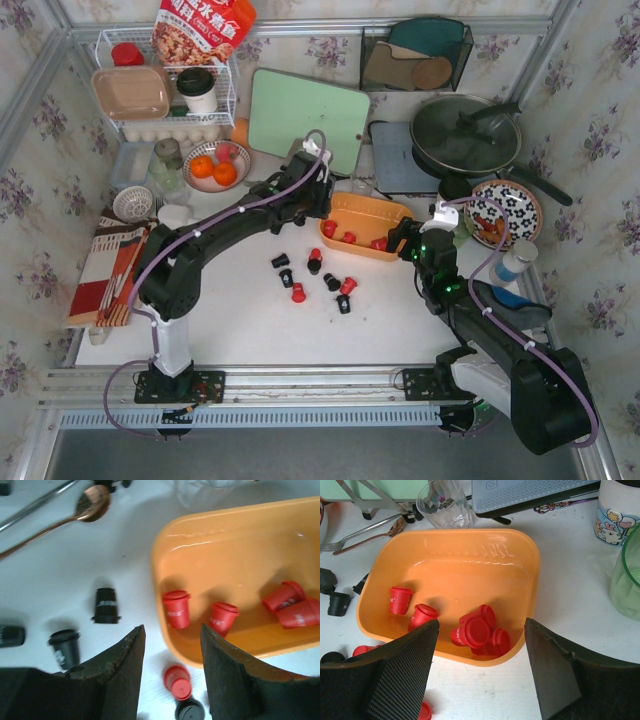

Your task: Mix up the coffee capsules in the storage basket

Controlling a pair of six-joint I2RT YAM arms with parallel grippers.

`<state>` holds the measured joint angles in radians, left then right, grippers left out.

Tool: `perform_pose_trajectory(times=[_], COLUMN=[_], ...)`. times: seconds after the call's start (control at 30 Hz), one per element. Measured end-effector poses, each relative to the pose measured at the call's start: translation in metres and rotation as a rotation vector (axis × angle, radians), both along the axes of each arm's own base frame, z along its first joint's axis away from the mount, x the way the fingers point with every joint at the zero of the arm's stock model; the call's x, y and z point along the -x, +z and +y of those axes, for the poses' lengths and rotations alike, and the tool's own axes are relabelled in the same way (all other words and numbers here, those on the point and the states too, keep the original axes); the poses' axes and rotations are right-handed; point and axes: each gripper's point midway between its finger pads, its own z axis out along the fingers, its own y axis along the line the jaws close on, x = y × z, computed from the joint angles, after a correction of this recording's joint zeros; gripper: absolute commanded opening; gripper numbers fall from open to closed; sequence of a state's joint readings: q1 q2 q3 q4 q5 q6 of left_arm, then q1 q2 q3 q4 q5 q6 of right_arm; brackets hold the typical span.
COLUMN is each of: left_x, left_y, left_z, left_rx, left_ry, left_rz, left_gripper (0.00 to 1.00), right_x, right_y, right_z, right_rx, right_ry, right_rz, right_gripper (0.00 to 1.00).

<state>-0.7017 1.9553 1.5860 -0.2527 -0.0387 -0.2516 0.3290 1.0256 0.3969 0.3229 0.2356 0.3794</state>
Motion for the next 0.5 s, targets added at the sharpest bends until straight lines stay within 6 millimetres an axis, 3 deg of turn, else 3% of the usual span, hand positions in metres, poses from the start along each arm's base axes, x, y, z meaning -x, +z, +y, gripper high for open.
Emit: perform_pose_trajectory(times=[0.23,0.5], left_x=[-0.007,-0.013], left_y=[-0.001,-0.024], left_z=[0.047,0.1], left_rx=[-0.104,-0.17], left_ry=[0.12,0.209], left_rz=[-0.048,0.006], left_gripper=[0.52,0.51], right_x=[0.0,0.0], right_y=[0.0,0.0], right_z=[0.0,0.0], right_rx=[0.0,-0.001], right_ry=[0.0,0.003], right_rz=[0.0,0.001], right_gripper=[0.77,0.77])
